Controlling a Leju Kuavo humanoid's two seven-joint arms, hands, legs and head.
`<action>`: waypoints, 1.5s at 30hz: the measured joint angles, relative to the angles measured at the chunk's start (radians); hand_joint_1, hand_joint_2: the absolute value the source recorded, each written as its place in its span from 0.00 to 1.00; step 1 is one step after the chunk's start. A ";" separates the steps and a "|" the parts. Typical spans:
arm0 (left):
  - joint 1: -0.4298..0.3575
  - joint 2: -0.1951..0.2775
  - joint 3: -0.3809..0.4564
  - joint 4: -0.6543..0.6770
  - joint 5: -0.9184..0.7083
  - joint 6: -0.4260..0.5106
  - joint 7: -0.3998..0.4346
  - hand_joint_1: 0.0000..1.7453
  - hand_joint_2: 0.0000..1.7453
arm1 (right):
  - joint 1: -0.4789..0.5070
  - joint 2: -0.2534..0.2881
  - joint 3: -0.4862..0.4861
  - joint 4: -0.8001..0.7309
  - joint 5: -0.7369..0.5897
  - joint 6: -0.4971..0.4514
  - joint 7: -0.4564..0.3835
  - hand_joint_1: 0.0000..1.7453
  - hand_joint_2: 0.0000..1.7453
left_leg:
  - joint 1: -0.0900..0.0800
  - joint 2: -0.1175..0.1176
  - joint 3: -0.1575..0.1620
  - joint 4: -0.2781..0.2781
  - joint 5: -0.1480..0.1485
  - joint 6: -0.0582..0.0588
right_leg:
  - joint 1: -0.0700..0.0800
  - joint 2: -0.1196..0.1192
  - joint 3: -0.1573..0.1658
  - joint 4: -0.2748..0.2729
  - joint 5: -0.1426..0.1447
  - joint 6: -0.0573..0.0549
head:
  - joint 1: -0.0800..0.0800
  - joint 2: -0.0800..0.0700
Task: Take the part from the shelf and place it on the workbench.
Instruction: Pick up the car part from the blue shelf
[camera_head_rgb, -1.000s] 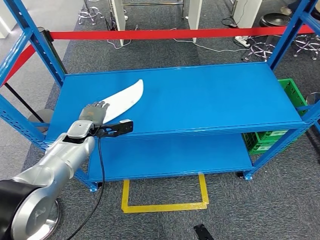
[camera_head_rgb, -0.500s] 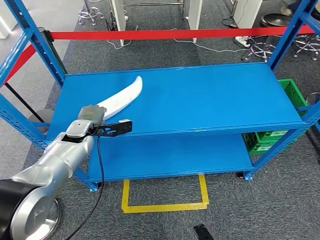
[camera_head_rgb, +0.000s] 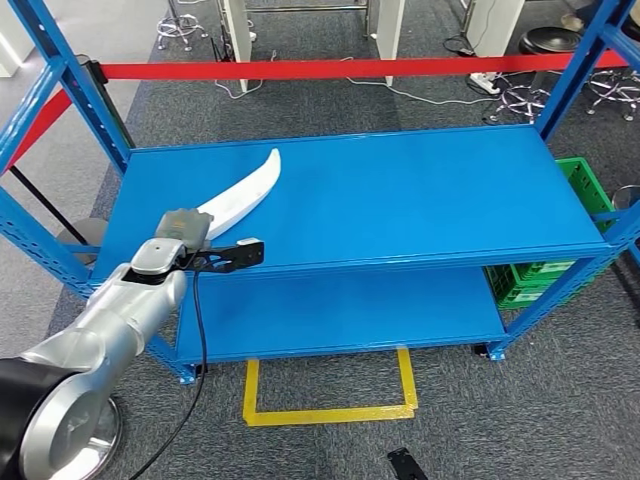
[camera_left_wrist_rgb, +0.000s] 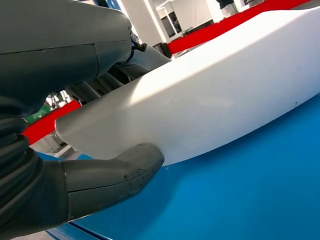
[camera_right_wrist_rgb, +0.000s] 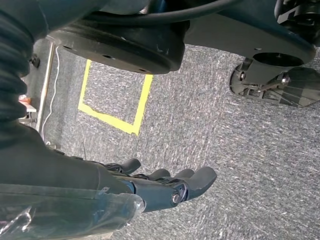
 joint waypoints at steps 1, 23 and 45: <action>0.000 0.000 0.000 0.000 -0.003 0.001 0.000 1.00 1.00 | 0.000 0.000 0.000 0.000 0.001 0.000 0.000 0.00 1.00 | 0.000 0.000 0.000 0.000 0.000 0.000 | 0.000 0.000 0.000 0.000 0.000 0.000 | 0.000 0.000; 0.002 -0.010 -0.006 -0.038 0.058 0.466 -0.159 1.00 1.00 | 0.012 0.000 -0.047 0.000 0.003 -0.007 -0.024 0.00 1.00 | 0.000 0.000 0.000 0.000 0.000 0.000 | 0.000 0.000 -0.001 -0.001 0.000 0.000 | 0.000 0.000; 0.146 -0.034 -0.229 -0.388 0.322 0.519 -0.256 1.00 1.00 | 0.021 0.000 -0.125 0.000 -0.009 -0.016 -0.047 0.00 1.00 | 0.001 0.004 0.009 -0.015 0.007 0.036 | -0.006 -0.006 -0.013 0.037 -0.044 0.028 | 0.003 0.000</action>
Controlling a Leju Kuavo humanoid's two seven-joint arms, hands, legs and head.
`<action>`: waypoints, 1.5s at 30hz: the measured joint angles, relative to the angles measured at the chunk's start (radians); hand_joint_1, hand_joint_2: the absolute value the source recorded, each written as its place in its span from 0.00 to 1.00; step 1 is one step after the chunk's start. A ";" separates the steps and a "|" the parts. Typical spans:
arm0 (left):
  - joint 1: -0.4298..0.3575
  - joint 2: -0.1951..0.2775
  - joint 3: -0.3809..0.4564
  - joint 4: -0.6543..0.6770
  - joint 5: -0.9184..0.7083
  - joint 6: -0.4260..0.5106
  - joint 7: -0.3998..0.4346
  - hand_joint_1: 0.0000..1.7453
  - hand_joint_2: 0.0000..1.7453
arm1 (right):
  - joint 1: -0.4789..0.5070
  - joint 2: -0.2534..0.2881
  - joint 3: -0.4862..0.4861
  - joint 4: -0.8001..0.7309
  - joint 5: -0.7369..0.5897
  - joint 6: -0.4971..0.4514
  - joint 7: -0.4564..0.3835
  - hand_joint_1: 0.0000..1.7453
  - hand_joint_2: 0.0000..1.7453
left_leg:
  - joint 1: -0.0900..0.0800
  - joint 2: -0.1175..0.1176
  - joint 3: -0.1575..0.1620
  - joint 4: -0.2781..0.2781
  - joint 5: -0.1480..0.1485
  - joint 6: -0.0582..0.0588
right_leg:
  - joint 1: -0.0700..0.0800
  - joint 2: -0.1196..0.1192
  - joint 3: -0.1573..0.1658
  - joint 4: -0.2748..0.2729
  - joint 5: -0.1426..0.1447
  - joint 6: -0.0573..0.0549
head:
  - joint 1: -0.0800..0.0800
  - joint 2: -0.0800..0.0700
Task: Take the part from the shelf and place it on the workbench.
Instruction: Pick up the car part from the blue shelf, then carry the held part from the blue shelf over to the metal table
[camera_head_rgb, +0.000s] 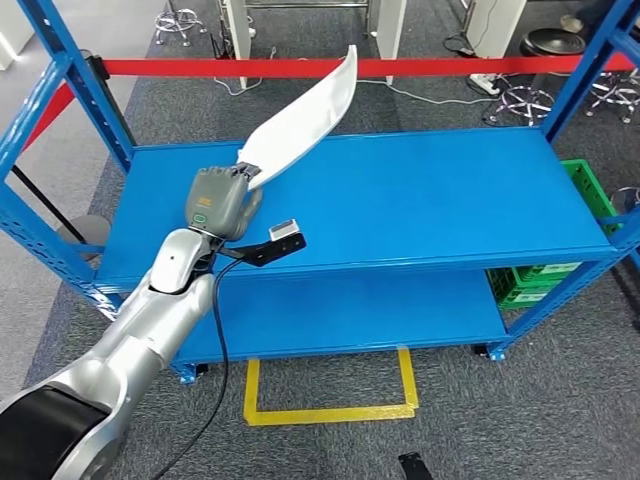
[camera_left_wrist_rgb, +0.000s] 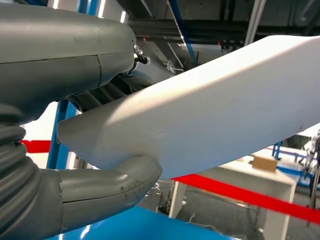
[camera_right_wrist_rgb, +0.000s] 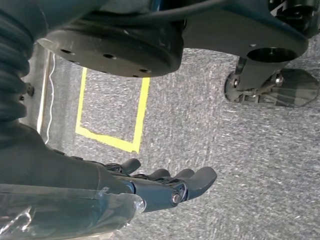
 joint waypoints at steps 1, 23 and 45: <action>0.003 0.003 -0.011 -0.011 0.007 0.000 0.000 1.00 1.00 | -0.001 0.000 -0.002 0.000 0.000 -0.001 -0.001 0.00 1.00 | 0.001 0.001 0.001 -0.002 0.002 0.001 | 0.000 -0.003 -0.021 0.053 -0.033 0.002 | 0.002 0.000; 0.030 0.047 -0.090 -0.084 0.033 -0.001 0.002 1.00 1.00 | -0.005 0.004 -0.023 0.000 0.000 -0.008 -0.009 0.00 1.00 | -0.002 0.004 -0.012 0.171 -0.106 -0.029 | 0.013 -0.002 -0.029 -0.009 0.061 -0.048 | 0.006 0.000; 0.028 0.068 -0.104 -0.094 0.050 0.008 0.009 1.00 1.00 | 0.004 0.006 -0.024 0.000 0.003 -0.010 -0.005 0.00 1.00 | -0.008 0.009 -0.088 0.050 0.036 -0.036 | 0.011 -0.003 0.085 -0.026 -0.028 -0.039 | 0.010 0.000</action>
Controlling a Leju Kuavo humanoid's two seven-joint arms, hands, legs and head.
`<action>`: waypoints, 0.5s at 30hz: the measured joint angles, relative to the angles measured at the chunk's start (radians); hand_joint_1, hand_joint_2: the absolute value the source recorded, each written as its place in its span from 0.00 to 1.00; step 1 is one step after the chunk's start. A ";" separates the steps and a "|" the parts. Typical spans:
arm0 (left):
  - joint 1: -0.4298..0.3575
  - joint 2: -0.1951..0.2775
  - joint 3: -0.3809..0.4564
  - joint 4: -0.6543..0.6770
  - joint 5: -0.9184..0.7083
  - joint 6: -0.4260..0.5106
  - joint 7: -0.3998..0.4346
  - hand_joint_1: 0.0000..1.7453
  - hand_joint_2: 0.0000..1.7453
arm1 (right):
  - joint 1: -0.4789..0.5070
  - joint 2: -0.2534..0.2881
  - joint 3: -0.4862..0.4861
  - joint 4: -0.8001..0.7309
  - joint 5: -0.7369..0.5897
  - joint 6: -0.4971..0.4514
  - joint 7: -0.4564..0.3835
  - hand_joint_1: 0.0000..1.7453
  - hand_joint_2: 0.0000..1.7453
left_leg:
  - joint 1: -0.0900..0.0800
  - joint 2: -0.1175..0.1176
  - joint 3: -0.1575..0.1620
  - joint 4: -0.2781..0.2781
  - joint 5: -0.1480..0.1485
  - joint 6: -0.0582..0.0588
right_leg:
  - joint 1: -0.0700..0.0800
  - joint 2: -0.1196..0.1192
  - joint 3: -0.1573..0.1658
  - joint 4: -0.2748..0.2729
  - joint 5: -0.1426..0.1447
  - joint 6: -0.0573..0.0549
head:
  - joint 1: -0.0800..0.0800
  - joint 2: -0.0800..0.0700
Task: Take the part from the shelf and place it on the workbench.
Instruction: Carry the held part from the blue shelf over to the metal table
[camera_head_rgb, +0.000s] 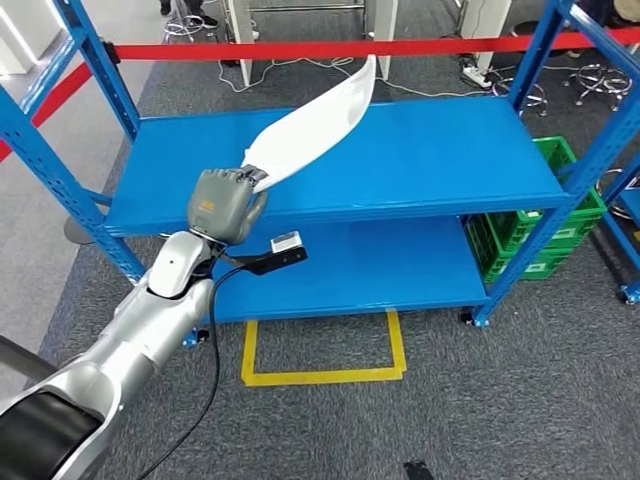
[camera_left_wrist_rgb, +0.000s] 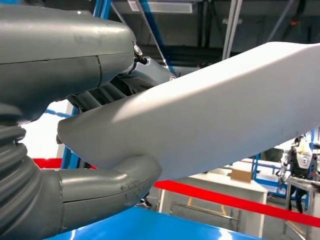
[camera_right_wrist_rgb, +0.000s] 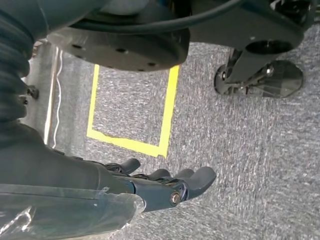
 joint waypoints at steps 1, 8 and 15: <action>0.000 0.001 0.000 0.000 0.001 0.000 0.000 1.00 1.00 | -0.001 0.000 0.000 0.000 0.000 0.000 0.000 0.00 1.00 | 0.001 0.000 -0.013 0.036 -0.041 -0.006 | -0.002 -0.001 -0.012 -0.001 0.012 -0.008 | -0.002 0.000; 0.006 0.004 -0.001 0.000 0.002 0.001 0.000 1.00 1.00 | -0.006 0.001 0.000 0.000 -0.001 0.000 -0.001 0.00 1.00 | 0.007 0.000 -0.053 0.286 -0.160 -0.017 | -0.001 -0.004 -0.089 0.000 0.076 -0.014 | -0.006 0.000; -0.005 0.002 -0.002 -0.011 0.003 0.002 0.000 1.00 1.00 | -0.013 0.002 0.000 -0.001 0.000 0.000 -0.002 0.00 1.00 | -0.002 0.000 0.167 -0.023 -0.132 0.012 | -0.002 -0.004 -0.147 -0.009 0.150 0.016 | -0.005 0.000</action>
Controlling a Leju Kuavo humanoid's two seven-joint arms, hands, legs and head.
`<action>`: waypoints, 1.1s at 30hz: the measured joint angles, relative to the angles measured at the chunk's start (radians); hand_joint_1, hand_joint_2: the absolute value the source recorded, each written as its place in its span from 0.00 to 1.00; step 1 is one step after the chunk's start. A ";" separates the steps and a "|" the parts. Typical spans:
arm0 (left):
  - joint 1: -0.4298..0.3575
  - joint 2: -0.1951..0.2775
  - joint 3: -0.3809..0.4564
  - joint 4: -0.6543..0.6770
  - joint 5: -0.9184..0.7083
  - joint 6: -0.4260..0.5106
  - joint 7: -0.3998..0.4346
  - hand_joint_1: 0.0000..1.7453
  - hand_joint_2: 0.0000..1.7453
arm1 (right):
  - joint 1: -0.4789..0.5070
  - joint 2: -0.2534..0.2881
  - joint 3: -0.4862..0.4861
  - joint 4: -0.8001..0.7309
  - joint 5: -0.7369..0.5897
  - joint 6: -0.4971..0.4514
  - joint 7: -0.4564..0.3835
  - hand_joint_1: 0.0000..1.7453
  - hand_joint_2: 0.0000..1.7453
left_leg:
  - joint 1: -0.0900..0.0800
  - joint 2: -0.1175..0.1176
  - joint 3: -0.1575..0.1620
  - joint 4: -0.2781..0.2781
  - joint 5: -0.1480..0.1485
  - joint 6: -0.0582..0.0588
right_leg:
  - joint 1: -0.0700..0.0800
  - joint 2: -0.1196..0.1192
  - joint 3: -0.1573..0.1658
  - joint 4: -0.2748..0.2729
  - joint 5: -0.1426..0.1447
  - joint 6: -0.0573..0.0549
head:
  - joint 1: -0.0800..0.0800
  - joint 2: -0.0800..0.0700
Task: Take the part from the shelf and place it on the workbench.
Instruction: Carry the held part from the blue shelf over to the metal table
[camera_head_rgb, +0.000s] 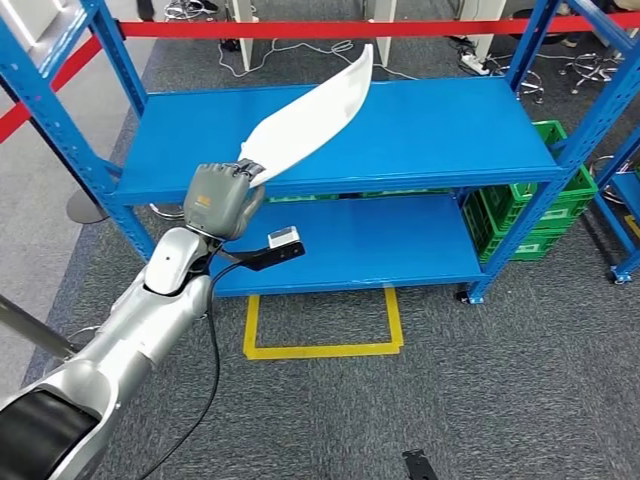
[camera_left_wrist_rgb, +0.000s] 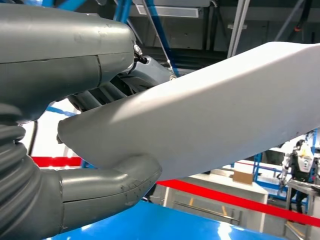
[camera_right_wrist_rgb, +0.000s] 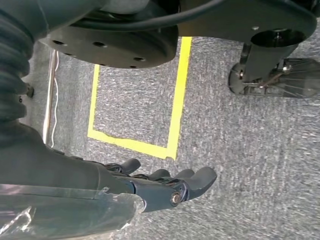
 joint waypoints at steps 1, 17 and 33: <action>0.003 0.001 0.000 0.000 0.000 0.000 0.000 1.00 1.00 | 0.001 0.001 0.000 0.000 0.000 0.000 0.000 0.00 1.00 | -0.001 0.001 -0.008 -0.003 0.011 0.006 | -0.003 0.000 -0.005 -0.003 0.003 0.005 | 0.000 0.000; 0.013 0.016 -0.012 -0.006 0.000 0.000 0.002 1.00 1.00 | 0.012 0.005 0.000 0.000 0.007 -0.001 0.002 0.00 1.00 | 0.000 0.003 -0.166 -0.002 0.159 -0.011 | 0.006 0.003 0.152 -0.001 -0.145 -0.014 | 0.005 0.000; 0.005 0.015 -0.019 -0.013 0.000 -0.005 0.002 1.00 1.00 | 0.005 0.008 0.000 0.000 0.007 -0.001 -0.008 0.00 1.00 | 0.000 0.007 -0.023 -0.028 0.047 0.016 | 0.001 -0.001 -0.003 0.002 -0.032 0.010 | 0.001 0.000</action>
